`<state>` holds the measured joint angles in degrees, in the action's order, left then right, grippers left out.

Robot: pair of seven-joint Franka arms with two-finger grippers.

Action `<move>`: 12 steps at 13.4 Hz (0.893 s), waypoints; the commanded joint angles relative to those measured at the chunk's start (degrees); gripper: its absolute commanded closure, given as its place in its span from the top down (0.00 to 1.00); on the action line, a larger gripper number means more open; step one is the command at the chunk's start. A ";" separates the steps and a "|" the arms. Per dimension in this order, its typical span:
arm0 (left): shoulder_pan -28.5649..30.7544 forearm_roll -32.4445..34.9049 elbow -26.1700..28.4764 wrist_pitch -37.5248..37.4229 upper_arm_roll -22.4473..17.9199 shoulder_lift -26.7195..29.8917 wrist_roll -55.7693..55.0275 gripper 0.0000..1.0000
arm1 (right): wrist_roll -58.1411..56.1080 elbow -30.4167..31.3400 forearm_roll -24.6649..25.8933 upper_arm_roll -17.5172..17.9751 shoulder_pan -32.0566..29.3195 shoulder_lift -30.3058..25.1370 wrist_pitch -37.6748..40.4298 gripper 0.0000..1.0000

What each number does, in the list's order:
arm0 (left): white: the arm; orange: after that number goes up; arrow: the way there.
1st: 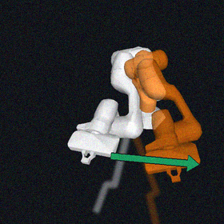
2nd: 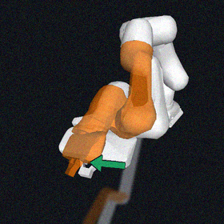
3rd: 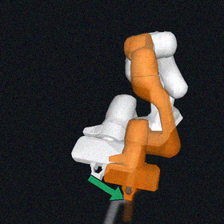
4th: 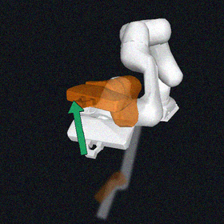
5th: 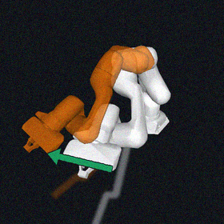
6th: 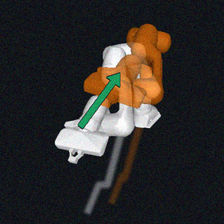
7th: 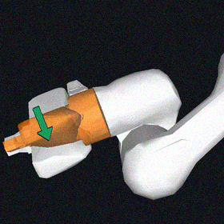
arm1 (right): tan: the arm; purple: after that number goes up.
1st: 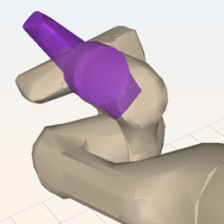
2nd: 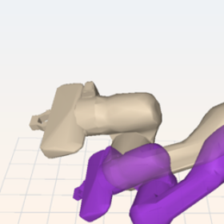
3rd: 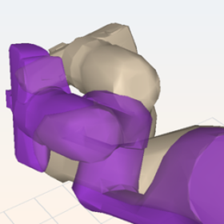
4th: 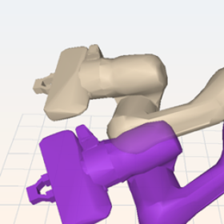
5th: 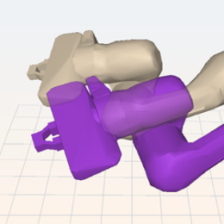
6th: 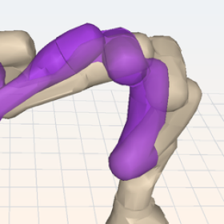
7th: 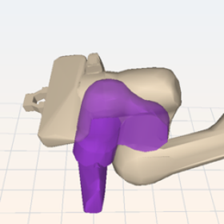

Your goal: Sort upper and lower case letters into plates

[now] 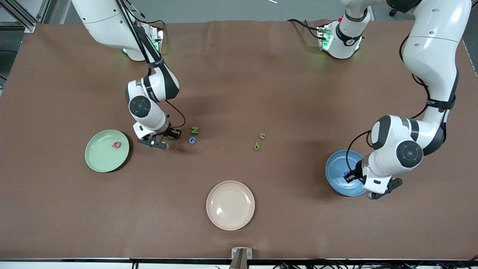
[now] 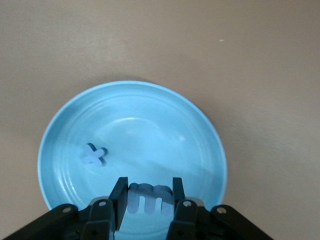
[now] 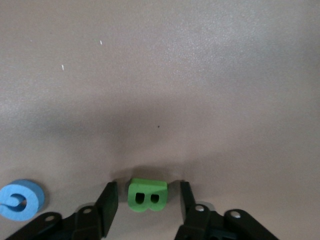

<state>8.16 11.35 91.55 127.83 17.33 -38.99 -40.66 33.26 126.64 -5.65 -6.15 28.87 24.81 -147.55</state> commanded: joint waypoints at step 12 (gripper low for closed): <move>-0.07 0.69 10.49 1.10 7.88 7.00 -12.57 1.00 | 0.06 0.37 -0.24 -0.36 -0.04 -2.56 2.34 0.20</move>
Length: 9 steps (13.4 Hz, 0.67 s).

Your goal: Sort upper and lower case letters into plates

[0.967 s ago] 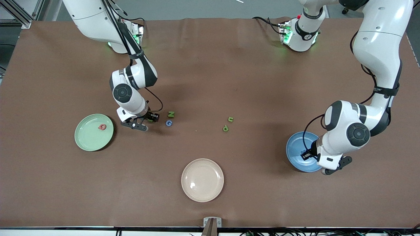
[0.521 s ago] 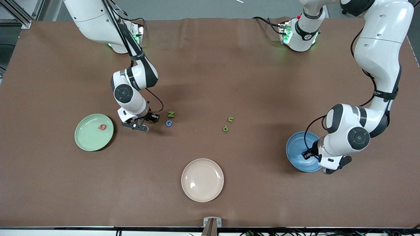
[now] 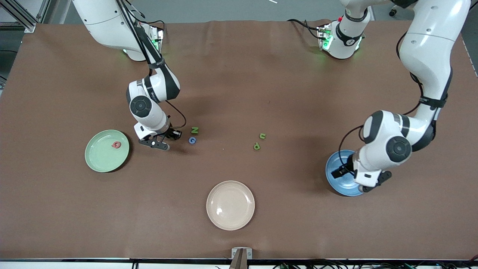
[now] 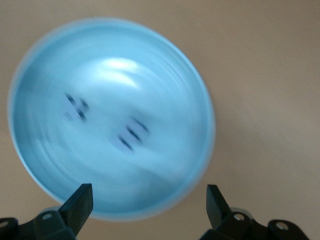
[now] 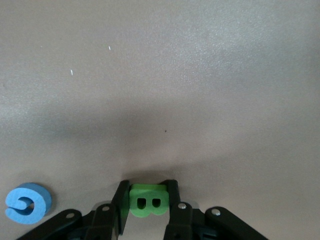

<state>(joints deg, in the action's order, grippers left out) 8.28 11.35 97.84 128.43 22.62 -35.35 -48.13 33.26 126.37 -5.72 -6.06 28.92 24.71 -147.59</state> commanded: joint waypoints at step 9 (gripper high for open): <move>-15.20 0.78 13.41 16.11 5.06 2.22 -41.92 1.00 | -29.61 -2.79 0.62 -3.08 -16.06 -8.46 12.41 0.20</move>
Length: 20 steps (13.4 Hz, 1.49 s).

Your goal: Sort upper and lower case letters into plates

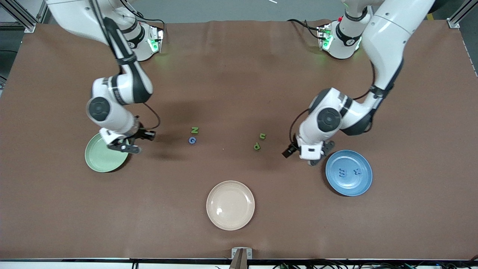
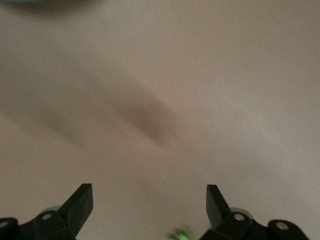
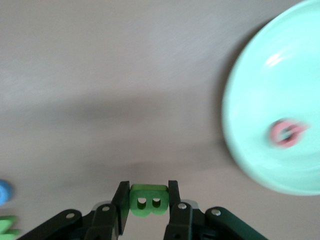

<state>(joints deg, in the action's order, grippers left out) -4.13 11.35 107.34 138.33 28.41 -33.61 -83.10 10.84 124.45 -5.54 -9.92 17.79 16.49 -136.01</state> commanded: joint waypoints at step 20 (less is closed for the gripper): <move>-13.35 5.35 -2.05 6.69 -4.15 -7.79 -30.10 0.47 | -25.43 -14.50 -0.35 1.22 -14.28 16.64 -2.24 0.29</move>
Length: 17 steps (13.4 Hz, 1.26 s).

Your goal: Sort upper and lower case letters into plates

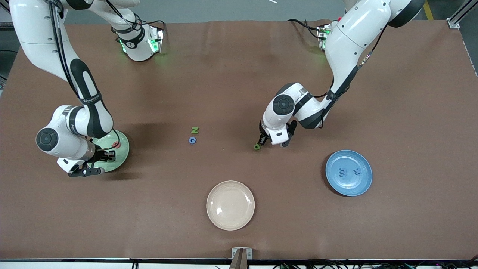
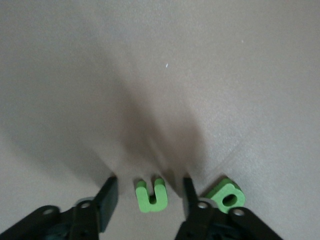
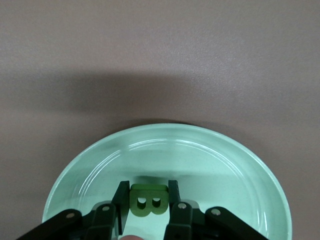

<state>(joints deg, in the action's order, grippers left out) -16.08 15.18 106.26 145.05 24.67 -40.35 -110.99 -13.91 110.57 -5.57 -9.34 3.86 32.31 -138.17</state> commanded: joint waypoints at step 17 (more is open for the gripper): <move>18.78 5.91 -7.82 -13.57 -3.14 4.14 31.05 0.00 | 45.43 0.70 -0.22 0.73 27.32 -10.96 11.45 1.00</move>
<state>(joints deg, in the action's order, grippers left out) -1.11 20.18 97.82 132.48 21.15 -37.10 -86.82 25.72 110.29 -5.64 -7.92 28.29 20.07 -123.15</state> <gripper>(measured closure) 0.736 0.000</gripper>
